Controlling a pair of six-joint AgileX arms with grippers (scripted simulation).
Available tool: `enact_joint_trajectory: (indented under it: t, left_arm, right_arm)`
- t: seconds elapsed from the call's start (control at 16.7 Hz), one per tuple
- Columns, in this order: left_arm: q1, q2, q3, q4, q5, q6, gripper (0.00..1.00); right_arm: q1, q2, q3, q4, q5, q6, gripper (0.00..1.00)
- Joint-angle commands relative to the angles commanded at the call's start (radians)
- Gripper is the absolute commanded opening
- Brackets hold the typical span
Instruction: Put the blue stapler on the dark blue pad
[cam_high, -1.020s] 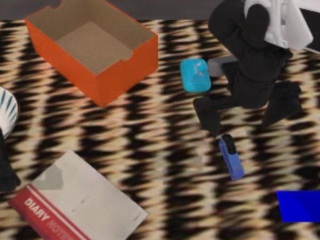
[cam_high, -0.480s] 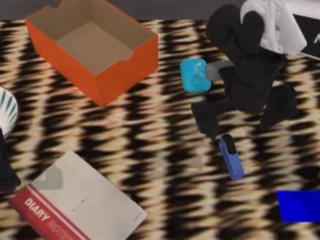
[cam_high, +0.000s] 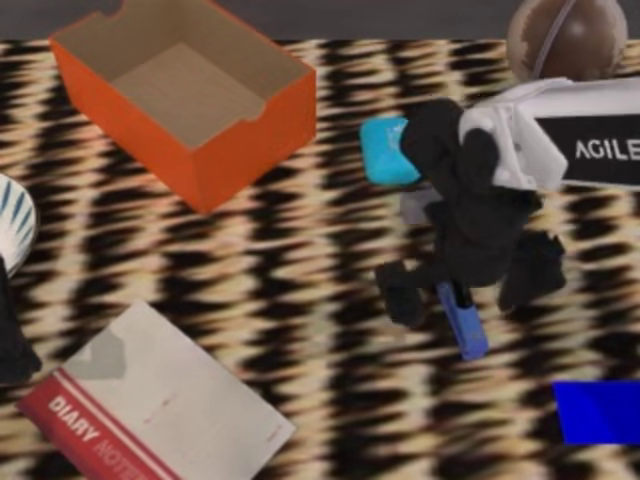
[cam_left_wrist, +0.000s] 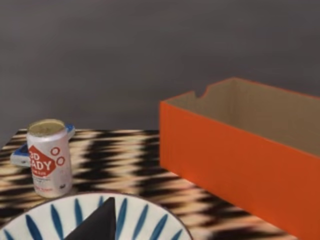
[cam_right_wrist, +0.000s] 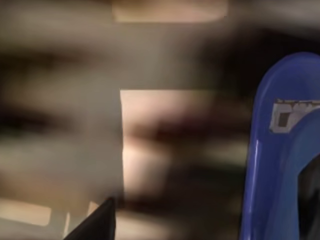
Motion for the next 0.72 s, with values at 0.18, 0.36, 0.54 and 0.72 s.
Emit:
enact_joint_trajectory:
  t: [0.18,0.36,0.54,0.72]
  left_arm:
    - [0.000,0.000,0.000,0.000,0.000,0.000,1.00]
    - [0.000,0.000,0.000,0.000,0.000,0.000,1.00]
    - [0.000,0.000,0.000,0.000,0.000,0.000,1.00]
    - [0.000,0.000,0.000,0.000,0.000,0.000,1.00]
  right_arm:
    - [0.000,0.003,-0.006,0.007,0.000,0.000,1.00]
    - [0.000,0.003,-0.006,0.007,0.000,0.000,0.85]
    - [0.000,0.003,-0.006,0.007,0.000,0.000,0.62]
    - [0.000,0.003,-0.006,0.007,0.000,0.000,0.40]
